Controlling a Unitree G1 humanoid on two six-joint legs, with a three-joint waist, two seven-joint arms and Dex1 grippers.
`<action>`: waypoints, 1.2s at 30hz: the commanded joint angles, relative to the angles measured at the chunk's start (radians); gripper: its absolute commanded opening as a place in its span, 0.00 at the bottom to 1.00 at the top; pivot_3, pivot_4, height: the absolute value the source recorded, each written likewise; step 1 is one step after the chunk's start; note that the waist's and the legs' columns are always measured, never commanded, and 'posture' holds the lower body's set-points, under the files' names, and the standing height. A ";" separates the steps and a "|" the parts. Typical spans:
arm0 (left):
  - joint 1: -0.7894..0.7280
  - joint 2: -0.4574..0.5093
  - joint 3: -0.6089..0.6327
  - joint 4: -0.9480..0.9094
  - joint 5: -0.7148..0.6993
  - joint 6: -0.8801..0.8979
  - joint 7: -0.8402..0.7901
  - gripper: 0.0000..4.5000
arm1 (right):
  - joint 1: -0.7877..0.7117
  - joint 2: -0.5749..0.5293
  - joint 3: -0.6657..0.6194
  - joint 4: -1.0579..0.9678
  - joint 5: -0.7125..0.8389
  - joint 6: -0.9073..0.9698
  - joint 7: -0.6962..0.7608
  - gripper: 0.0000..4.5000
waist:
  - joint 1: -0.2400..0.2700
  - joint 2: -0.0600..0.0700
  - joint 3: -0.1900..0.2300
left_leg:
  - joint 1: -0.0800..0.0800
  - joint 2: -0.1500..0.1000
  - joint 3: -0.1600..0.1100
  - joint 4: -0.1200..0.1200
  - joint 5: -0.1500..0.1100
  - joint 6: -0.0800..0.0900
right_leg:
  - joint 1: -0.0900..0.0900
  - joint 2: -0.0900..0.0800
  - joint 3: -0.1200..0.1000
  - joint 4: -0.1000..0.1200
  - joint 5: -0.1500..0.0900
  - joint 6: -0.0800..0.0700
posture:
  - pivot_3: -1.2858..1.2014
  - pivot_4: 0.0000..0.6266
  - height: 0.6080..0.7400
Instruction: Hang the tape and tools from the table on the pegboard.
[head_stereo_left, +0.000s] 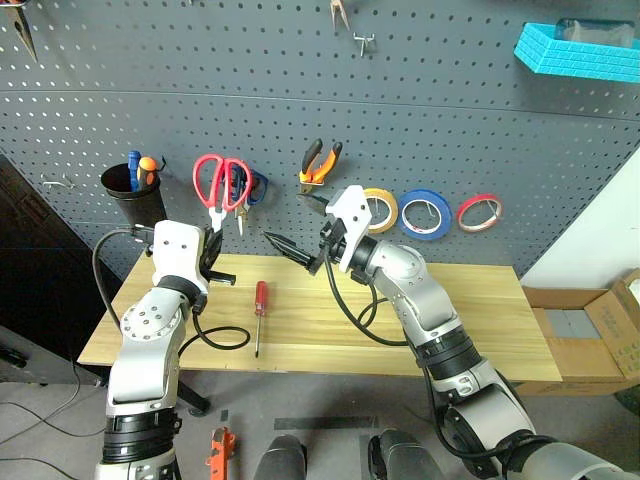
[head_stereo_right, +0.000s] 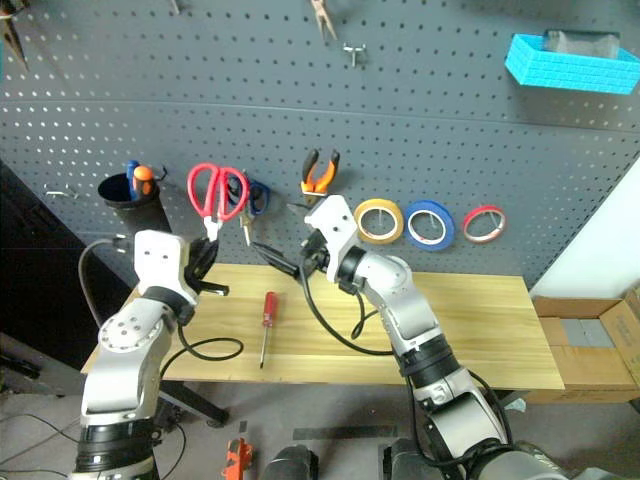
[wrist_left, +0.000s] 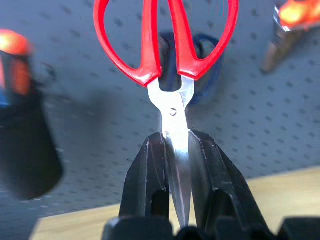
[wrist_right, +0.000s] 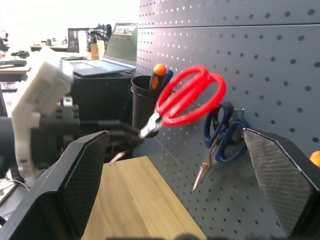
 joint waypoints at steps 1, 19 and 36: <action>-0.043 0.009 -0.015 0.018 -0.004 -0.018 -0.004 0.06 | -0.008 0.007 -0.008 -0.038 -0.004 0.006 -0.017 1.00 | 0.000 0.000 0.000 | 0.000 0.000 0.000 0.000 0.000 0.000 | 0.000 0.000 0.000 0.000 0.000 0.000 | 0.56 0.11 1.00; -0.107 -0.002 -0.070 0.084 0.017 0.055 0.026 0.75 | 0.001 0.007 0.000 -0.045 -0.015 0.042 -0.045 1.00 | -0.008 0.003 0.002 | 0.001 0.000 0.000 0.001 0.000 0.000 | 0.000 0.001 0.001 0.001 0.000 -0.001 | 0.56 0.16 1.00; 0.015 -0.159 -0.034 0.314 0.012 0.015 0.189 0.89 | 0.039 -0.089 0.197 -0.047 -0.080 0.148 0.152 1.00 | -0.008 0.009 0.056 | 0.001 0.000 -0.002 0.002 0.002 0.004 | 0.001 0.001 0.000 0.002 -0.004 -0.006 | 0.55 0.36 1.00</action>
